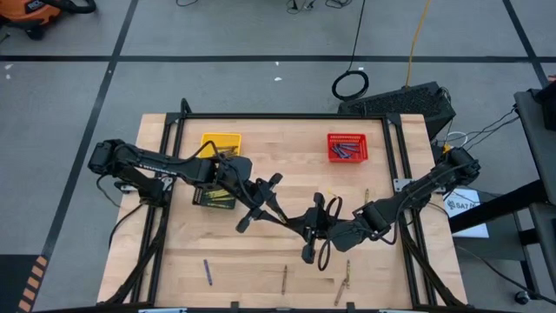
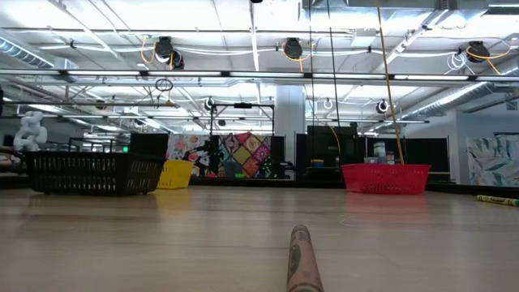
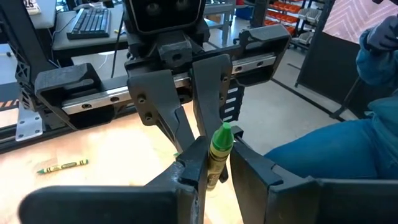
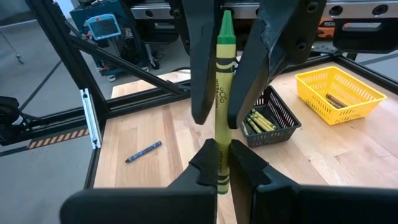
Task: Sort crayons
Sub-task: Put the green crayon into the black bin
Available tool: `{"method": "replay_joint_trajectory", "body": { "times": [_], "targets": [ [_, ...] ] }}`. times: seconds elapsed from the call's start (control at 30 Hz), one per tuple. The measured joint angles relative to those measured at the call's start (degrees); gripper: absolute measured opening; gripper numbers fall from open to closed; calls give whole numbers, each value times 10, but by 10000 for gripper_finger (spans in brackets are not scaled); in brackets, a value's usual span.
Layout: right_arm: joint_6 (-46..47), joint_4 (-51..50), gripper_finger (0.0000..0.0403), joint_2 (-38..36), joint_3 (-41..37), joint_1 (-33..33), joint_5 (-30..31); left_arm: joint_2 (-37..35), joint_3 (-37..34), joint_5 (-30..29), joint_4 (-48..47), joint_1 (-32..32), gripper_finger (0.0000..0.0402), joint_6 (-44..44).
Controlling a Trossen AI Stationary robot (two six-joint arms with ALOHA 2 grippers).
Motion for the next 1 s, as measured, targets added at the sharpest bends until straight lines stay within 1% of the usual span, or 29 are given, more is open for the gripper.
{"method": "replay_joint_trajectory", "body": {
  "times": [0.3,0.8,0.9,1.0],
  "targets": [
    [0,2,0,0,0,0,-1,0,0,-1,0,0,11,4],
    [11,2,38,0,0,0,0,0,0,-1,-6,0,10,4],
    [13,2,48,0,0,0,1,0,1,0,-17,0,10,4],
    [13,2,59,0,0,0,5,0,1,5,-46,4,10,4]
  ]
}}
